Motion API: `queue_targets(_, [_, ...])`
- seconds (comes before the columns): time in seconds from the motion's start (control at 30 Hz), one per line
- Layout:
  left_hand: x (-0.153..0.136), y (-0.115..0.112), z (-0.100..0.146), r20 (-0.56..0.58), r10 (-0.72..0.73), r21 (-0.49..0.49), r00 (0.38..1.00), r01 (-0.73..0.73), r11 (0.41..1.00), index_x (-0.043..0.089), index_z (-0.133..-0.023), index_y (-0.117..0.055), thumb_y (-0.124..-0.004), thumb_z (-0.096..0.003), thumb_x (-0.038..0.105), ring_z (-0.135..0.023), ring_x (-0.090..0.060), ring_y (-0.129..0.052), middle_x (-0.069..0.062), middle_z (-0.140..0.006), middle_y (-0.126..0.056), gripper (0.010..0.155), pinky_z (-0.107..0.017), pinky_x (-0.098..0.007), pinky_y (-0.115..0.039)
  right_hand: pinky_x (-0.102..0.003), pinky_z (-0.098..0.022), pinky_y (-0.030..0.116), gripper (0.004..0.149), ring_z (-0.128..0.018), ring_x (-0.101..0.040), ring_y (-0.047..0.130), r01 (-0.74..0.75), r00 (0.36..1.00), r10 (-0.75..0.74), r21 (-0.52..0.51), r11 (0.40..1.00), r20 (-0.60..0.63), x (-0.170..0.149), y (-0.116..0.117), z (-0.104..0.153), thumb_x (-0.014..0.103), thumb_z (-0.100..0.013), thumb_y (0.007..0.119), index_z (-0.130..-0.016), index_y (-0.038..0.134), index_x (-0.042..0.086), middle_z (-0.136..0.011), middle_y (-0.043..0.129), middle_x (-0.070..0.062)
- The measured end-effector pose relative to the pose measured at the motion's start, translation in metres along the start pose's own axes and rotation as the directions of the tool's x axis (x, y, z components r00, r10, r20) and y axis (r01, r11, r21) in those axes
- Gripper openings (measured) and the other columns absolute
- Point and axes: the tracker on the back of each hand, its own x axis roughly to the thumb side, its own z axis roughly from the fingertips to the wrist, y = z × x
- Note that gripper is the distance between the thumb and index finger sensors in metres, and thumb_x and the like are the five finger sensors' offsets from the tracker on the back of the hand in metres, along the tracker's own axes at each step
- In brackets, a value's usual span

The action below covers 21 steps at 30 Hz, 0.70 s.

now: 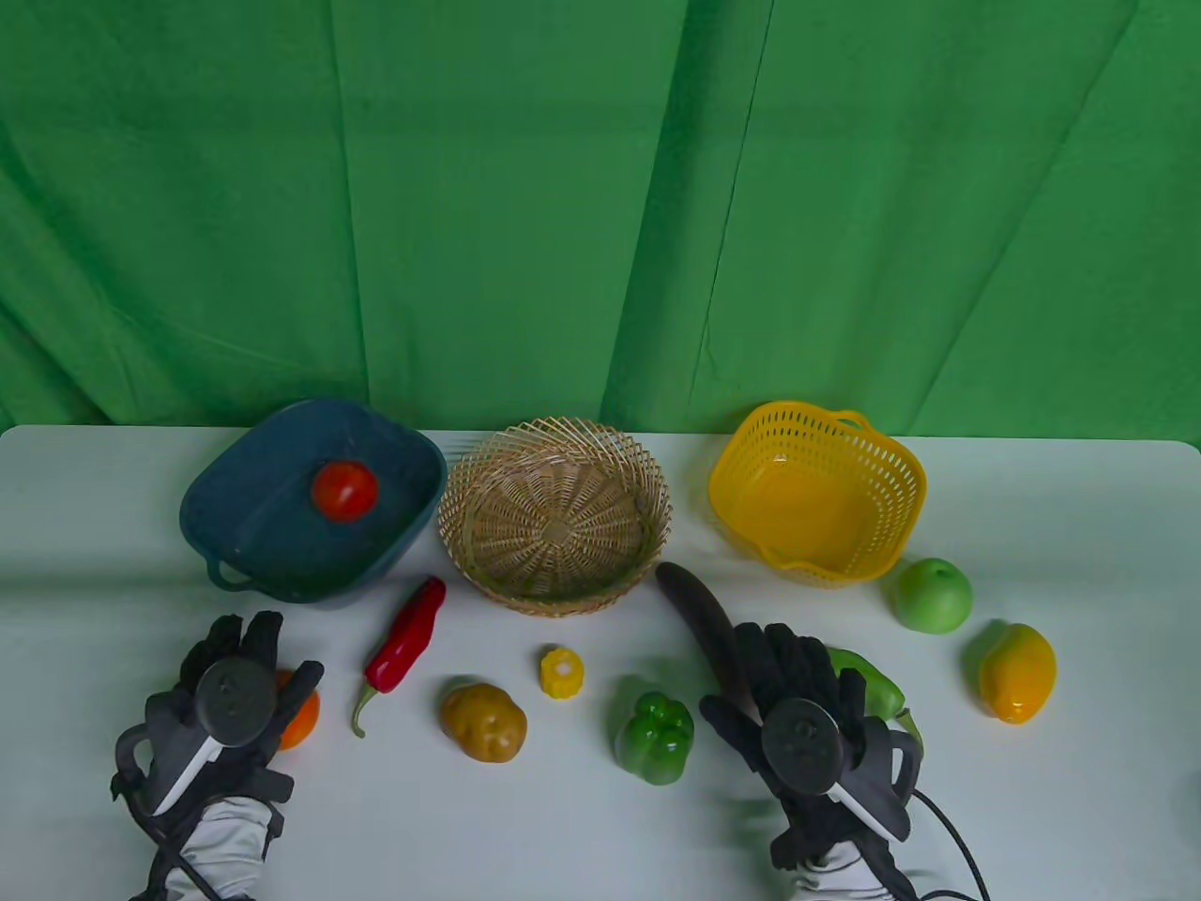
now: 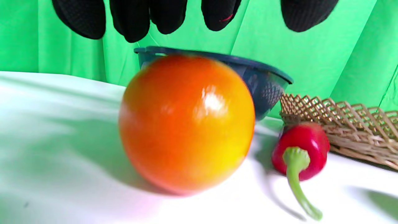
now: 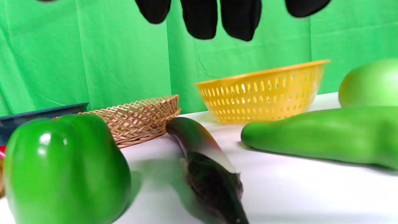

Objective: Place 10 objects into 3 containers, with green background

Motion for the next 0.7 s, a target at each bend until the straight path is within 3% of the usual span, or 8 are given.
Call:
queue_targets(0.3, [-0.004,-0.035,-0.006,-0.025,0.047,-0.133,0.999,-0.050,0.990,0.029,-0.121,-0.039,-0.061,-0.0544,0.069,-0.110,-0.054,-0.053,-0.023,-0.125,-0.039,0.080,-0.069,-0.068,-0.059,-0.079,-0.073,0.039,0.082,-0.109,-0.052,0.050,-0.010,1.000,0.010,0.011,1.000,0.000,0.002,0.002,-0.001,0.071,-0.053,0.051,-0.119,0.039,0.025,-0.124,0.049,-0.019])
queue_targets(0.47, [-0.006,-0.039,-0.008,-0.013,0.066,-0.102,0.998,-0.067,0.992,0.032,-0.119,-0.043,-0.064,-0.0536,0.068,-0.108,-0.055,-0.056,-0.022,-0.124,-0.038,0.078,-0.068,-0.063,-0.064,-0.079,-0.073,0.039,0.081,-0.109,-0.052,0.050,-0.011,1.000,0.011,0.008,1.000,-0.005,0.001,0.001,0.000,0.071,-0.053,0.051,-0.119,0.039,0.025,-0.124,0.049,-0.019])
queue_targets(0.7, [-0.006,-0.040,-0.007,-0.013,0.056,-0.064,0.998,-0.057,0.996,0.033,-0.116,-0.049,-0.068,-0.0537,0.064,-0.102,-0.050,-0.068,-0.019,-0.119,-0.052,0.072,-0.065,-0.057,-0.072,-0.079,-0.073,0.040,0.081,-0.109,-0.052,0.050,-0.023,1.000,0.023,0.010,1.000,-0.008,0.001,0.001,0.000,0.071,-0.053,0.051,-0.119,0.039,0.025,-0.124,0.049,-0.019])
